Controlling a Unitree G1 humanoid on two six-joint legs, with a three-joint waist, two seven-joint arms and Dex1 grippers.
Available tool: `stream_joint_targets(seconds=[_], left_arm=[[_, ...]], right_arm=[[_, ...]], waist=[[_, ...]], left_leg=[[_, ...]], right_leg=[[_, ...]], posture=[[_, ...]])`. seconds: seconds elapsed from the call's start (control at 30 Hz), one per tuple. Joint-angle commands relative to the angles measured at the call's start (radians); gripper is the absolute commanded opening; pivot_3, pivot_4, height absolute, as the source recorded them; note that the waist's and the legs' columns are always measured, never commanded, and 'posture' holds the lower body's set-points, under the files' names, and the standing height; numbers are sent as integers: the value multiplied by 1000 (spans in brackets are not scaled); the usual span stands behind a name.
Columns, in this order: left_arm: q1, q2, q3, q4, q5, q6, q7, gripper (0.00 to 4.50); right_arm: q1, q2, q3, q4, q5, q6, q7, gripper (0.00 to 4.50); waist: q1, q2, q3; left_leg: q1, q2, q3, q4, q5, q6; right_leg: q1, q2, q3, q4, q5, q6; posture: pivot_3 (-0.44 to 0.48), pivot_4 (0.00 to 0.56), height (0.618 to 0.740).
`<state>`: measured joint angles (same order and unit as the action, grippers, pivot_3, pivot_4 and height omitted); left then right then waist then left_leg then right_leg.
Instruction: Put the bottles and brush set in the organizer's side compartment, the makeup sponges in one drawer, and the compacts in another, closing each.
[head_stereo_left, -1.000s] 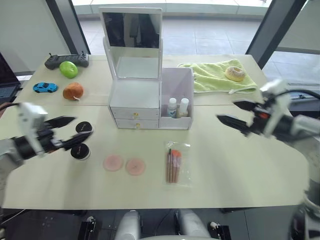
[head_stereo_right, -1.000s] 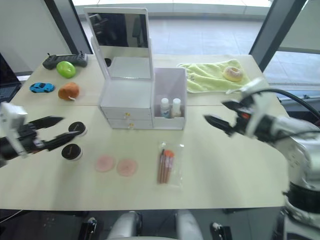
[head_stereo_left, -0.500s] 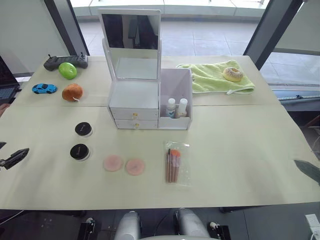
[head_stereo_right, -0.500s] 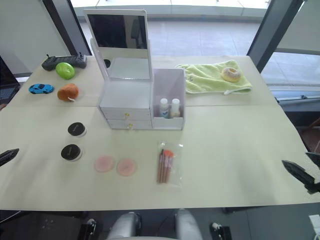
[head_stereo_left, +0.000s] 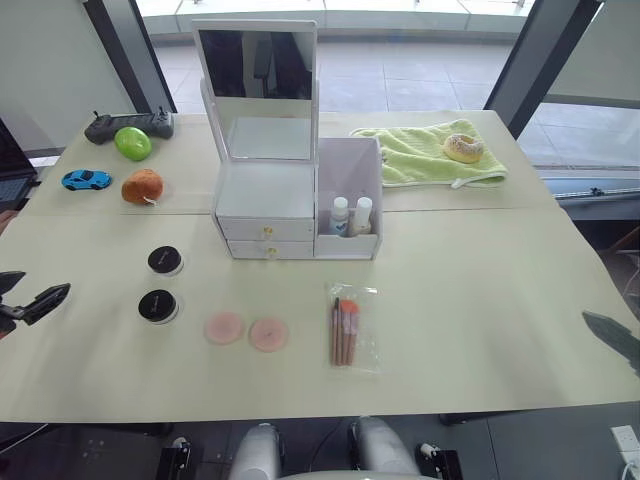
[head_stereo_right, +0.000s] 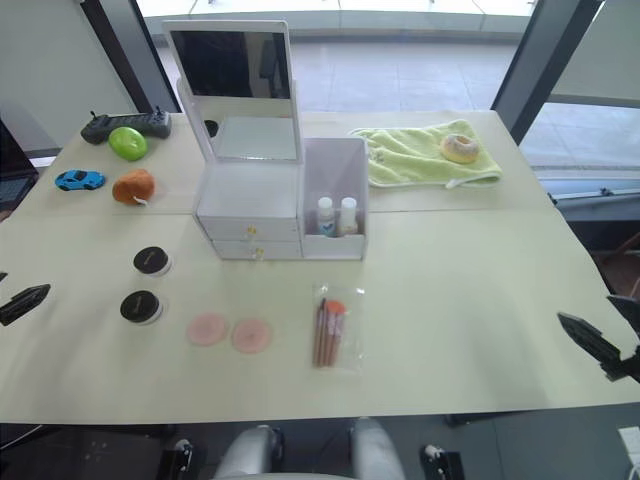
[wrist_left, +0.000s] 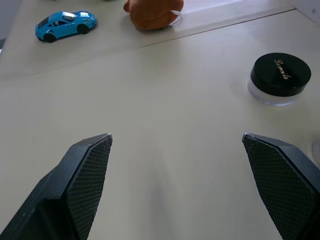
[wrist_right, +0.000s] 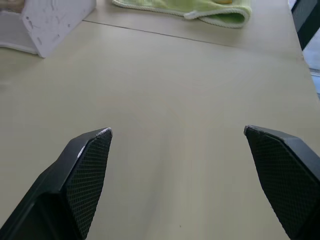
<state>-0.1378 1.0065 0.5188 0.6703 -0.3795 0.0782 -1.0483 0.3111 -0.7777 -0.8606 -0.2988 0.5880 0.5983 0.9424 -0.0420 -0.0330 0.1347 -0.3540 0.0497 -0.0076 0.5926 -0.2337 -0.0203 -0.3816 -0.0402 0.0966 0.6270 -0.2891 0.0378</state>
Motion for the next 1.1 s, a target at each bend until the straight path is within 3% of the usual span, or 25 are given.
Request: stream_joint_targets(seconds=[0.03,0.2,0.37,0.5,0.6,0.73,1.0,1.1], left_arm=[[-17,-28,-48,-169,-35,51,-33,4500],[-15,-157,-202,-610,-150,244,-27,4500],[-14,-248,-373,-923,-222,387,-3,4500],[-86,-328,-513,-1016,-237,465,20,4500],[-138,-370,-608,-954,-182,443,-13,3944],[-208,-434,-750,-805,-68,343,-78,2764],[-237,-480,-844,-685,44,242,-131,246],[-250,-500,-853,-665,68,230,-121,55]], right_arm=[[-57,-3,73,-112,68,48,-55,4492],[-176,-19,256,-237,155,175,-147,4492],[-261,-60,349,-283,332,403,-219,4492],[-364,-74,387,-205,524,651,-344,4492],[-441,-47,429,-135,667,791,-447,4500],[-540,49,489,62,824,923,-659,4500],[-594,85,624,245,1106,876,-972,4500],[-588,60,690,279,1230,812,-1069,4500]], waist=[[1,-1,-1],[7,-2,-1],[3,-2,0],[3,-1,0],[0,-1,0],[-1,2,-2],[-1,5,-2],[-1,5,-2]], left_leg=[[0,0,0,0,0,0],[-1,0,0,2,0,0],[-4,0,0,5,0,0],[-4,-1,-1,8,0,0],[-6,-1,-5,12,0,0],[-11,-1,-11,16,0,1],[-16,-1,-16,17,1,1],[-16,-1,-17,17,1,1]], right_leg=[[1,0,0,0,0,0],[4,0,0,0,1,1],[11,0,1,-2,1,2],[12,2,1,-2,1,3],[13,5,1,-2,1,3],[13,11,3,-4,2,3],[11,13,3,-4,3,0],[11,14,3,-4,2,3]], posture=[[0,150,740],[0,150,740],[0,150,740],[0,150,740],[0,150,740],[0,150,740],[0,150,740],[0,150,740]])
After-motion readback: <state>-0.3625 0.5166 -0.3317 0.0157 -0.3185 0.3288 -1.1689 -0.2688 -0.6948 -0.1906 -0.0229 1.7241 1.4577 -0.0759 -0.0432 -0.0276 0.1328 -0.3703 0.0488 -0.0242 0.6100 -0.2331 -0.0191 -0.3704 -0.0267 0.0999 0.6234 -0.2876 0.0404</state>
